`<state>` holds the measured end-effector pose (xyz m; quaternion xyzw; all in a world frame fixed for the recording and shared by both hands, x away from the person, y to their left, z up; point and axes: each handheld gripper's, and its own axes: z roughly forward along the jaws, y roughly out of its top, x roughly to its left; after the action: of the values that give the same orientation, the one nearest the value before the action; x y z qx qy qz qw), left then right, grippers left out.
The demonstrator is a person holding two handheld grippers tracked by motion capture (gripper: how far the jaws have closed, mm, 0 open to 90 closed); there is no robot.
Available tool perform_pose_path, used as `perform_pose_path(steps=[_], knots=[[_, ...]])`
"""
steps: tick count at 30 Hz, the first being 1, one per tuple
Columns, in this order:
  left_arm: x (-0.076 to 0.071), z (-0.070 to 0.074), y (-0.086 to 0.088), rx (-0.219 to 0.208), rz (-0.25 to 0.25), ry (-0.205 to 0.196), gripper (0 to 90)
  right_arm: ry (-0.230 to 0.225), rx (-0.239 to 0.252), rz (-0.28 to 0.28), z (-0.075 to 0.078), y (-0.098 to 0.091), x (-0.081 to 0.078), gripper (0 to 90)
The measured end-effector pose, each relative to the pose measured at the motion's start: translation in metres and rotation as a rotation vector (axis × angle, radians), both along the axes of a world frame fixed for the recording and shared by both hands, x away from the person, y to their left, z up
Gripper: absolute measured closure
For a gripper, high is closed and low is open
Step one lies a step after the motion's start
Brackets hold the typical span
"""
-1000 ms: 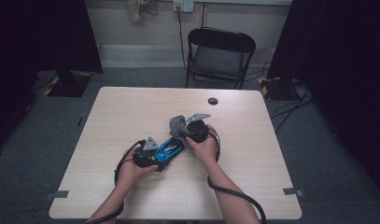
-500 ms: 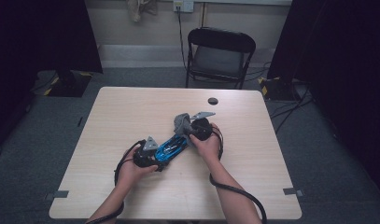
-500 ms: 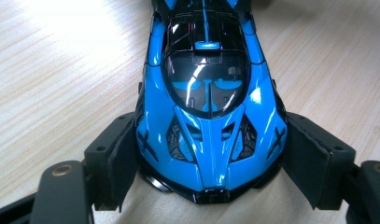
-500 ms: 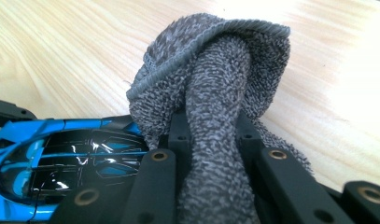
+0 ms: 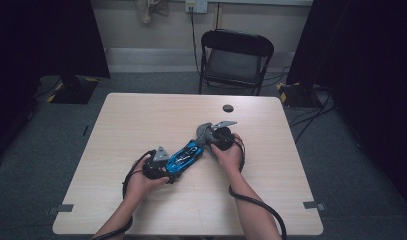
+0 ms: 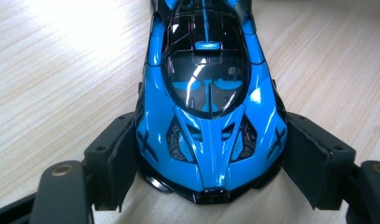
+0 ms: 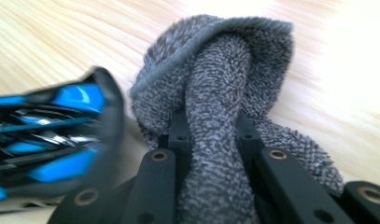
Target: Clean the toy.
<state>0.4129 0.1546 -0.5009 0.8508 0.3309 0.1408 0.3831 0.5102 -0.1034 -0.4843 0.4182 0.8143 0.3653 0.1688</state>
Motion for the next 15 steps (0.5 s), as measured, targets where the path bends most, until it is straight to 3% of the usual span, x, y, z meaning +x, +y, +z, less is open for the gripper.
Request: perform_pose_path(steps=[9, 15], knots=[[0.000, 0.000, 0.000, 0.000, 0.000, 0.001, 24.3, -0.006, 0.006, -0.024, 0.005, -0.016, -0.001, 74.6], [0.000, 0.000, 0.000, 0.000, 0.000, 0.000, 24.3, -0.046, 0.027, 0.012, 0.025, -0.011, -0.010, 74.5]])
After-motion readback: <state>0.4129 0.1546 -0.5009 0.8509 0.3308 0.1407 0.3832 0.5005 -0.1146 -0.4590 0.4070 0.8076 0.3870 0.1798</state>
